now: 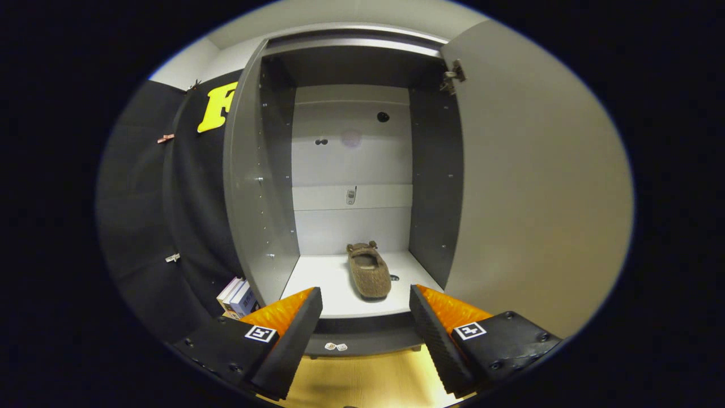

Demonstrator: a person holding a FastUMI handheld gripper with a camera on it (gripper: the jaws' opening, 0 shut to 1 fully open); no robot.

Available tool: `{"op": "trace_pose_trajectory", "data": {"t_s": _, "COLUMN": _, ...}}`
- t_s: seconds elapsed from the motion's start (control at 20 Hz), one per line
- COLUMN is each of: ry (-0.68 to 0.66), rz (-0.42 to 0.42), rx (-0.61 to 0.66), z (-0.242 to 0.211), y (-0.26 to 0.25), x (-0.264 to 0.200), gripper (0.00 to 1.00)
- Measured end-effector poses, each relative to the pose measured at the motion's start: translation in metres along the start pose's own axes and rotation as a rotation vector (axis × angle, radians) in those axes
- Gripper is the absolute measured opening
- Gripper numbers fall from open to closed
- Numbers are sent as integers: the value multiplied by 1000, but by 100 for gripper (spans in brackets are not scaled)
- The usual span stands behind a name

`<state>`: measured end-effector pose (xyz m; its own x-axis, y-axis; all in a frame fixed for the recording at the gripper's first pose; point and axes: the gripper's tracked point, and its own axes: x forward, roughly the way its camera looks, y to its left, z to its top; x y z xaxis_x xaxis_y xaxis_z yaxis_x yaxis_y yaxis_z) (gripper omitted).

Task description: Open the shoe cabinet door, grab the shoes and put them into the shoe cabinet, then close the shoe cabinet door.

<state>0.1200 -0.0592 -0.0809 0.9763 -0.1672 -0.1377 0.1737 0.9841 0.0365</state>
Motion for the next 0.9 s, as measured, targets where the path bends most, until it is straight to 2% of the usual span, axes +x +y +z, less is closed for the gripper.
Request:
{"op": "trace_pose_trajectory", "data": {"t_s": 0.3, "ry": 4, "rz": -87, "rx": 46, "z": -20, "y": -45, "x": -80, "gripper": 98}}
{"op": "trace_pose_trajectory", "data": {"t_s": 0.65, "ry": -27, "rz": -236, "rx": 31, "z": -36, "y": -86, "x": -168, "gripper": 98}}
{"op": "trace_pose_trajectory", "data": {"t_s": 0.9, "ry": -19, "rz": -349, "rx": 66, "z": -44, "y": -128, "x": -217, "gripper": 98}}
